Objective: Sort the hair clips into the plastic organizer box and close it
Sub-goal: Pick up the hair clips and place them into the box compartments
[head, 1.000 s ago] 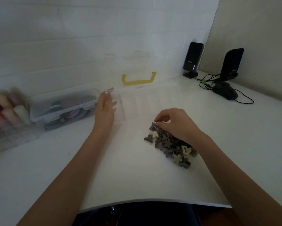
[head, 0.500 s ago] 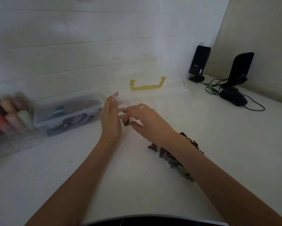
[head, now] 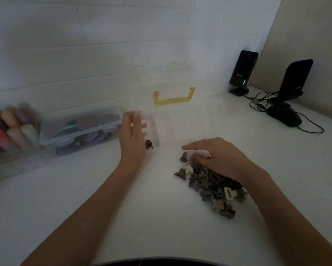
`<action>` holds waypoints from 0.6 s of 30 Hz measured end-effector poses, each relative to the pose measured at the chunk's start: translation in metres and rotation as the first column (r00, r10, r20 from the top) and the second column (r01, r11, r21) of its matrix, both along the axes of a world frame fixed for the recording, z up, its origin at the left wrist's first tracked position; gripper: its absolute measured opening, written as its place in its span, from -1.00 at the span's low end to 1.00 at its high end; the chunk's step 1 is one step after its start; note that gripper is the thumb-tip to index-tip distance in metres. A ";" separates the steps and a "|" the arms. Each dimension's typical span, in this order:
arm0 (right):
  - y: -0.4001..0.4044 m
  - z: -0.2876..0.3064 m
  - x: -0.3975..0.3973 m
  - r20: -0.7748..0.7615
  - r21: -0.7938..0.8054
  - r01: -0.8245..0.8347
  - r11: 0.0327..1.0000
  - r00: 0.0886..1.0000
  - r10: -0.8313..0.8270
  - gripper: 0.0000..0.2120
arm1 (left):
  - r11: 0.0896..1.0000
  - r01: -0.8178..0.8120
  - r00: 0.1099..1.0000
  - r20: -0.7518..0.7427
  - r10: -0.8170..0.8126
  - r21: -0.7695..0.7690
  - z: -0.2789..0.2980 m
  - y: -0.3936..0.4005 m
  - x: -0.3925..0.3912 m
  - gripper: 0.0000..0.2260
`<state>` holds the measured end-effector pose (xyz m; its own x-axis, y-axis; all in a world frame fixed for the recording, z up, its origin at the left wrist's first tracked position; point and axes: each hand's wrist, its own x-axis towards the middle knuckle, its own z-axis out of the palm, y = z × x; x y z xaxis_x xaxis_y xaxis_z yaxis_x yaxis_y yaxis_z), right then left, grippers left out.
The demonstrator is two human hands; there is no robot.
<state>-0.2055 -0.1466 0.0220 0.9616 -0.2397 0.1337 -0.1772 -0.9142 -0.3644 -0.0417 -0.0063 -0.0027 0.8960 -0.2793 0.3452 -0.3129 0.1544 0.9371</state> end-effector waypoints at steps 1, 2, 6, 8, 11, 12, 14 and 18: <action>0.002 -0.002 0.001 -0.025 0.001 0.012 1.000 1.000 -0.012 -0.69 | 1.000 -0.001 1.000 0.004 0.001 0.001 -0.001 0.000 0.000 -0.84; 0.003 -0.003 0.002 -0.031 0.027 0.017 1.000 0.999 -0.016 -0.68 | 1.000 -0.005 1.000 0.009 0.005 0.000 -0.001 -0.001 0.000 -0.84; 0.009 -0.007 0.009 -0.048 -0.059 -0.003 0.998 0.999 0.000 -0.74 | 1.000 -0.019 0.999 0.028 0.019 -0.009 -0.003 0.000 -0.001 -0.82; 0.011 -0.005 0.010 0.016 -0.104 -0.002 0.995 1.000 0.004 -0.80 | 1.000 -0.016 0.999 0.036 0.016 -0.010 -0.002 0.000 -0.001 -0.81; 0.013 -0.002 0.005 0.186 0.054 -0.038 0.998 0.982 0.028 -0.89 | 1.000 -0.009 0.999 0.036 0.009 -0.015 -0.002 0.000 -0.001 -0.83; 0.015 -0.001 0.003 0.241 0.115 -0.060 0.992 0.970 0.031 -0.87 | 1.000 -0.012 0.999 0.036 0.012 -0.014 -0.002 0.000 -0.001 -0.84; 0.017 0.000 0.001 0.329 0.168 -0.067 0.983 0.944 0.008 -0.82 | 1.000 -0.018 0.999 0.039 0.019 -0.012 -0.002 0.000 -0.001 -0.84; 0.019 -0.002 0.002 0.413 0.224 -0.040 0.974 0.909 -0.058 -0.83 | 1.000 -0.023 0.999 0.045 0.024 -0.016 -0.003 0.000 -0.002 -0.84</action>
